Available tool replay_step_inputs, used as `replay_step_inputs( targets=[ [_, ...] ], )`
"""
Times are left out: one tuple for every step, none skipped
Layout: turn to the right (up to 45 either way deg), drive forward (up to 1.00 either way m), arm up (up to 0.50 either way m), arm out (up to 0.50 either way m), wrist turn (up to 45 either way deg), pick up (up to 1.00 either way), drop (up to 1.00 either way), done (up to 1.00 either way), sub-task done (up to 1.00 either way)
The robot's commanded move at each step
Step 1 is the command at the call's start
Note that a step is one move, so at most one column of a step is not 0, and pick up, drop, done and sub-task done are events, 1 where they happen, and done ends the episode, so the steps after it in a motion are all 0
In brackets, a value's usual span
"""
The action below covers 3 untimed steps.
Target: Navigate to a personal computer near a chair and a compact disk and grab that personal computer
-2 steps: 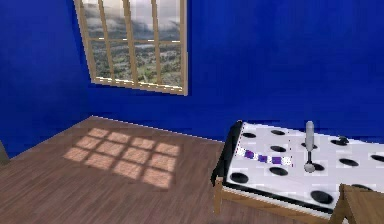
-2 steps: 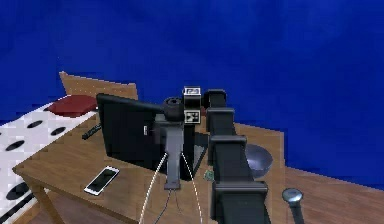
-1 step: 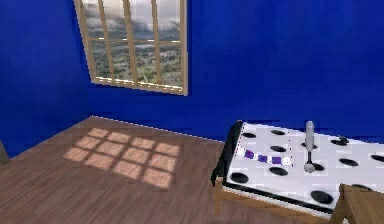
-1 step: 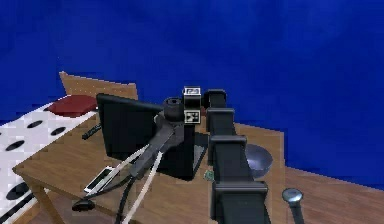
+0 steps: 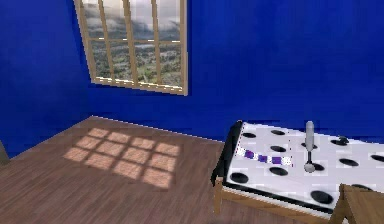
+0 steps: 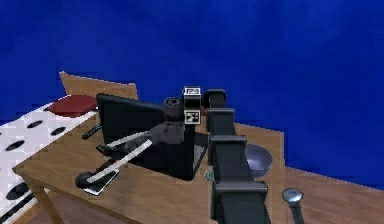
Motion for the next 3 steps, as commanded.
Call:
replay_step_inputs(
  targets=[
    [0.0, 0.00, 0.00, 0.00, 45.0, 0.00, 0.00, 0.00, 0.00],
    [0.0, 0.00, 0.00, 0.00, 45.0, 0.00, 0.00, 0.00, 0.00],
    [0.0, 0.00, 0.00, 0.00, 9.0, 0.00, 0.00, 0.00, 0.00]
  ],
)
